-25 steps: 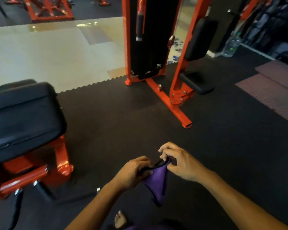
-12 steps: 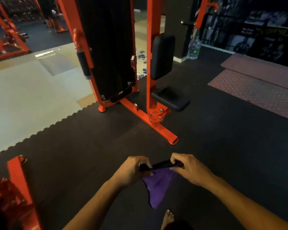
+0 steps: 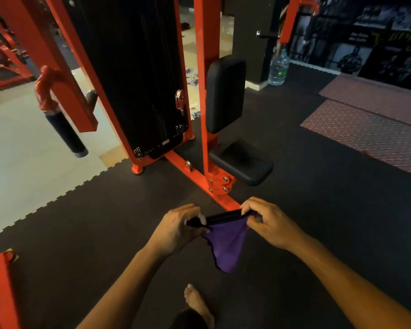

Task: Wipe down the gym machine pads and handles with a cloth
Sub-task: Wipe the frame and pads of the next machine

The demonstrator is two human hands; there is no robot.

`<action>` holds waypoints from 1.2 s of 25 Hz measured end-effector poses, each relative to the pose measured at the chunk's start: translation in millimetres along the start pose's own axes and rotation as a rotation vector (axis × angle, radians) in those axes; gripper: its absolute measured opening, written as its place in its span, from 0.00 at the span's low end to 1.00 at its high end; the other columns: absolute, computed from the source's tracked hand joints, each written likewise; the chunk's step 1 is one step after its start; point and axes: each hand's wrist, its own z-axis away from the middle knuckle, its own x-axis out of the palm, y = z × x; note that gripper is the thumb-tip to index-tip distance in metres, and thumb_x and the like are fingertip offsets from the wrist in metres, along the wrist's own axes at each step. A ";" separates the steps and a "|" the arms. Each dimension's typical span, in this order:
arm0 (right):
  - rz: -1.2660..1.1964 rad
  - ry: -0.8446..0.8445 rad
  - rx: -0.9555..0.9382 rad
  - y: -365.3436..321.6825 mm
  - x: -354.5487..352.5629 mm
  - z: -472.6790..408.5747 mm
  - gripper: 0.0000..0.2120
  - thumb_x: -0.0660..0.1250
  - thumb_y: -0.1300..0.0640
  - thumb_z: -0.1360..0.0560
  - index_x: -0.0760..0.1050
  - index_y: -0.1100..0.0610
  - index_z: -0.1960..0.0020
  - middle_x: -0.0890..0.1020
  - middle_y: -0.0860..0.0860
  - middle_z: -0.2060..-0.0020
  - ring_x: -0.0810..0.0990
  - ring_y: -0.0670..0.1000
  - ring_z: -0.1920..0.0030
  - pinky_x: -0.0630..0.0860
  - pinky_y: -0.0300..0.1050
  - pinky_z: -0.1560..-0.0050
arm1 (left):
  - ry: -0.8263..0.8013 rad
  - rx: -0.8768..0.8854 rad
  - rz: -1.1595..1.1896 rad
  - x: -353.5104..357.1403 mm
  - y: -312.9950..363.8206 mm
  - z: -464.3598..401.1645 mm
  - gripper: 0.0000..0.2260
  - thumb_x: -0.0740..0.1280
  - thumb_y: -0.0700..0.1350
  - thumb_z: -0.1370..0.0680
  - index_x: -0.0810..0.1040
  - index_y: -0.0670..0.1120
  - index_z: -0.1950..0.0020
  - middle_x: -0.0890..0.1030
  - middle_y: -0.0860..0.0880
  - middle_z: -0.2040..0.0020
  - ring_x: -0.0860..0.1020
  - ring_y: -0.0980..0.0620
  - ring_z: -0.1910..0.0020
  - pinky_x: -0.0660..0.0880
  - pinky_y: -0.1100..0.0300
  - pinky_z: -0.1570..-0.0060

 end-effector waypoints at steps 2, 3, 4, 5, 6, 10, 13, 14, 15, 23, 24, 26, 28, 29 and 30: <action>0.000 -0.001 0.039 3.6 -9.0 -28.1 0.03 0.64 0.57 0.24 0.74 0.50 0.53 0.78 0.46 0.58 0.79 0.46 0.62 0.79 0.47 0.60 | 0.002 0.035 0.040 -8.1 -18.6 -29.2 0.06 0.76 0.50 0.24 0.80 0.53 0.53 0.79 0.55 0.56 0.79 0.57 0.57 0.77 0.59 0.58; 0.007 0.011 0.064 6.5 -14.8 -47.1 0.04 0.65 0.59 0.24 0.74 0.50 0.54 0.78 0.46 0.61 0.77 0.44 0.65 0.76 0.44 0.63 | 0.025 0.021 0.070 -10.2 -29.5 -46.6 0.06 0.76 0.48 0.23 0.79 0.53 0.53 0.79 0.56 0.56 0.80 0.56 0.56 0.77 0.57 0.58; 0.014 0.032 0.069 7.8 -23.6 -69.2 0.07 0.66 0.61 0.24 0.73 0.49 0.54 0.77 0.45 0.62 0.76 0.43 0.66 0.73 0.41 0.63 | 0.063 0.003 0.098 -12.6 -39.0 -67.1 0.06 0.75 0.46 0.22 0.79 0.52 0.52 0.79 0.57 0.55 0.80 0.55 0.56 0.78 0.56 0.57; 0.029 0.039 0.070 7.0 -33.2 -86.9 0.08 0.67 0.61 0.24 0.74 0.48 0.54 0.78 0.43 0.61 0.77 0.43 0.64 0.72 0.38 0.61 | 0.089 -0.022 0.131 -14.1 -44.7 -85.9 0.06 0.73 0.44 0.21 0.78 0.52 0.50 0.79 0.57 0.54 0.80 0.54 0.56 0.78 0.54 0.57; 0.051 0.044 0.066 4.7 -43.6 -102.5 0.08 0.69 0.58 0.25 0.73 0.47 0.53 0.78 0.42 0.59 0.78 0.43 0.61 0.73 0.37 0.59 | 0.105 -0.030 0.168 -16.2 -49.1 -105.1 0.05 0.71 0.43 0.19 0.77 0.51 0.48 0.79 0.57 0.53 0.80 0.53 0.55 0.79 0.52 0.56; 0.076 0.170 0.134 12.8 -76.6 -160.3 0.13 0.75 0.53 0.25 0.70 0.42 0.54 0.78 0.41 0.57 0.78 0.41 0.56 0.74 0.36 0.57 | 0.058 0.074 0.264 -31.5 -64.2 -182.8 0.06 0.64 0.44 0.15 0.76 0.51 0.39 0.78 0.57 0.46 0.79 0.54 0.49 0.77 0.59 0.52; -0.033 0.345 0.085 17.1 -87.8 -196.9 0.14 0.74 0.59 0.25 0.72 0.44 0.53 0.78 0.42 0.56 0.79 0.45 0.53 0.76 0.39 0.53 | 0.042 -0.107 0.624 -36.0 -72.0 -227.8 0.23 0.73 0.41 0.21 0.70 0.51 0.29 0.78 0.50 0.43 0.80 0.55 0.44 0.78 0.59 0.45; -0.092 0.381 0.063 17.2 -92.9 -210.2 0.13 0.74 0.60 0.25 0.73 0.46 0.52 0.79 0.41 0.55 0.80 0.45 0.51 0.76 0.38 0.51 | 0.034 -0.198 0.762 -32.5 -80.5 -239.0 0.29 0.76 0.40 0.24 0.68 0.50 0.27 0.79 0.46 0.41 0.81 0.52 0.41 0.79 0.57 0.42; -0.154 0.411 0.052 19.8 -97.5 -223.3 0.13 0.74 0.62 0.25 0.73 0.48 0.50 0.80 0.41 0.53 0.81 0.44 0.49 0.76 0.36 0.49 | 0.022 -0.280 0.850 -27.8 -88.4 -249.4 0.30 0.77 0.40 0.26 0.69 0.48 0.27 0.79 0.44 0.39 0.81 0.47 0.39 0.79 0.54 0.40; -0.588 -0.102 0.331 117.0 -96.8 -293.1 0.13 0.74 0.60 0.25 0.77 0.59 0.42 0.86 0.52 0.52 0.84 0.49 0.49 0.80 0.50 0.41 | 0.233 -0.600 1.140 -18.2 -107.7 -354.1 0.12 0.67 0.48 0.17 0.79 0.53 0.34 0.81 0.49 0.34 0.78 0.53 0.37 0.75 0.50 0.32; -0.609 -0.098 0.314 126.6 -94.3 -303.7 0.06 0.71 0.61 0.23 0.78 0.59 0.46 0.86 0.51 0.56 0.84 0.51 0.51 0.78 0.52 0.43 | 0.279 -0.634 1.074 -19.3 -111.2 -363.8 0.08 0.66 0.48 0.16 0.82 0.58 0.41 0.82 0.50 0.38 0.78 0.53 0.39 0.73 0.49 0.31; -0.723 -0.029 0.323 139.4 -93.6 -326.7 0.05 0.71 0.58 0.23 0.78 0.54 0.48 0.84 0.49 0.56 0.83 0.52 0.49 0.78 0.49 0.45 | 0.347 -0.702 0.958 -18.9 -116.0 -373.5 0.12 0.63 0.47 0.14 0.83 0.60 0.51 0.81 0.51 0.49 0.76 0.51 0.47 0.74 0.50 0.38; -0.761 -0.085 0.318 148.0 -89.0 -348.7 0.18 0.75 0.58 0.26 0.75 0.47 0.39 0.82 0.47 0.44 0.82 0.46 0.42 0.79 0.45 0.41 | 0.378 -0.704 0.943 -15.5 -116.4 -377.3 0.10 0.62 0.45 0.14 0.81 0.54 0.51 0.80 0.50 0.54 0.74 0.49 0.51 0.74 0.54 0.48; -0.797 -0.148 0.318 149.0 -83.5 -356.0 0.25 0.76 0.60 0.26 0.72 0.47 0.33 0.81 0.47 0.38 0.81 0.45 0.39 0.78 0.45 0.38 | 0.373 -0.673 0.919 -14.3 -116.8 -378.3 0.08 0.62 0.45 0.14 0.79 0.51 0.50 0.79 0.48 0.54 0.74 0.49 0.52 0.73 0.54 0.50; -0.836 -0.182 0.339 150.0 -77.1 -361.5 0.29 0.76 0.63 0.27 0.70 0.49 0.31 0.80 0.48 0.36 0.80 0.45 0.37 0.78 0.46 0.37 | 0.342 -0.625 0.879 -14.5 -117.3 -379.4 0.07 0.63 0.44 0.14 0.78 0.48 0.49 0.78 0.46 0.53 0.73 0.47 0.52 0.73 0.53 0.50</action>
